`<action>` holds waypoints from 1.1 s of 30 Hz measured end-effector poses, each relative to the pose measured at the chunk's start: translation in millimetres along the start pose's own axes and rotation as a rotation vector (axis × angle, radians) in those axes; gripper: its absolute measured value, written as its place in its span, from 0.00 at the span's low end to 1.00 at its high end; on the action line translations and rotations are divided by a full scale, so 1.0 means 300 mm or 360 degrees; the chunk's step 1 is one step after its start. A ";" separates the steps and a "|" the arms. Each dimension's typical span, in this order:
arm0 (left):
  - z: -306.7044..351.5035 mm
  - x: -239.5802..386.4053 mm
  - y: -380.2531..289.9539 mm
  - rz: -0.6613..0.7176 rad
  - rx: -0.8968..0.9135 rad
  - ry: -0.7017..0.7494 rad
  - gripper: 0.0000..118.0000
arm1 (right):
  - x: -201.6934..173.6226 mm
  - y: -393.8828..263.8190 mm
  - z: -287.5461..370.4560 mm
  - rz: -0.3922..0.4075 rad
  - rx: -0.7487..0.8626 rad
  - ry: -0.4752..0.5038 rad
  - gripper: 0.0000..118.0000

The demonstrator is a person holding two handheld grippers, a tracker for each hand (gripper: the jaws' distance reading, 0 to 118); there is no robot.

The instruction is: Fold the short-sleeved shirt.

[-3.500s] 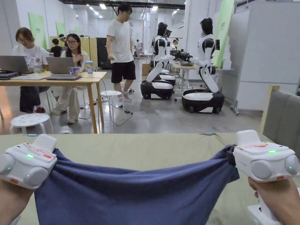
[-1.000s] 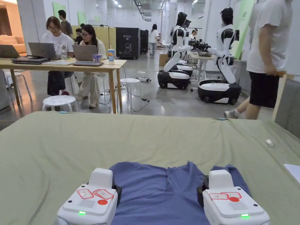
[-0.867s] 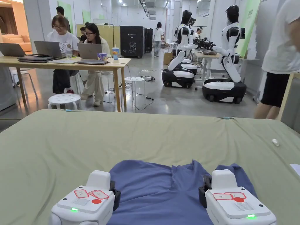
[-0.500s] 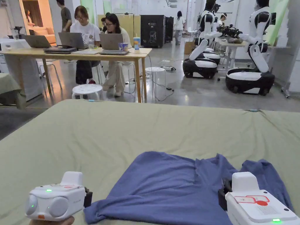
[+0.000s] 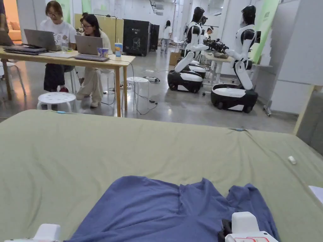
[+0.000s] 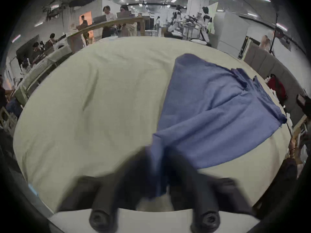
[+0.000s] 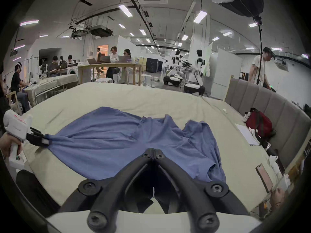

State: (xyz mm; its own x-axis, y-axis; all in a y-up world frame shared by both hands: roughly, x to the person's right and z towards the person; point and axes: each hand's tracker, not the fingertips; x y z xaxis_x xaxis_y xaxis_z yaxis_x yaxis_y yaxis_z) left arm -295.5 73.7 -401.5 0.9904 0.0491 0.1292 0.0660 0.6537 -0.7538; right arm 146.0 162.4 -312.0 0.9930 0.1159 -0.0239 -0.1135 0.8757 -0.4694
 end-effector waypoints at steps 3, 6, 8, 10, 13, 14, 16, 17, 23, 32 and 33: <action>0.090 0.055 0.022 -0.0117 0.0113 0.0096 0.01 | 0.064 0.021 -0.058 -0.0028 -0.0059 -0.0031 0.00; 0.173 0.086 0.033 -0.0094 0.0246 0.0024 0.01 | 0.147 0.051 -0.187 -0.0052 -0.0178 -0.0058 0.00; 0.214 0.116 0.037 -0.0155 0.0280 0.0071 0.01 | 0.186 0.081 -0.272 -0.0045 -0.0227 -0.0051 0.00; 0.229 0.126 0.043 -0.0152 0.0294 0.0066 0.01 | 0.217 0.114 -0.371 -0.0018 -0.0292 -0.0041 0.00; 0.230 0.135 0.047 -0.0133 0.0306 0.0071 0.01 | 0.246 0.168 -0.510 -0.0006 -0.0322 -0.0029 0.01; 0.226 0.134 0.046 -0.0133 0.0304 0.0072 0.01 | 0.252 0.188 -0.556 -0.0013 -0.0324 -0.0029 0.14; 0.207 0.126 0.049 -0.0123 0.0285 0.0067 0.01 | 0.277 0.222 -0.657 -0.0097 -0.0332 0.0023 0.69; 0.201 0.124 0.048 -0.0120 0.0275 0.0067 0.01 | 0.291 0.237 -0.733 -0.0097 -0.0378 0.0025 0.95; 0.155 0.125 0.077 -0.0112 0.0227 0.0076 0.01 | 0.340 0.256 -1.027 -0.0038 -0.0402 0.0030 0.96; 0.092 0.122 0.126 -0.0125 0.0162 0.0079 0.01 | 0.375 0.134 -1.147 -0.0049 -0.0555 0.0183 0.31; 0.098 0.129 0.128 -0.0133 0.0171 0.0087 0.01 | 0.368 0.147 -1.107 -0.0065 -0.0479 0.0178 0.17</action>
State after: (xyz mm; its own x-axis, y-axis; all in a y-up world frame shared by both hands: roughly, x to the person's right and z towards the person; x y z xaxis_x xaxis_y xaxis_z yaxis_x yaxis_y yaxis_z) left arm -258.3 122.9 -406.6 0.9873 -0.0483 0.1513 0.1382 0.7310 -0.6682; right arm 261.6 58.0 -628.6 0.9959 0.0166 -0.0889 -0.0751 0.6987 -0.7114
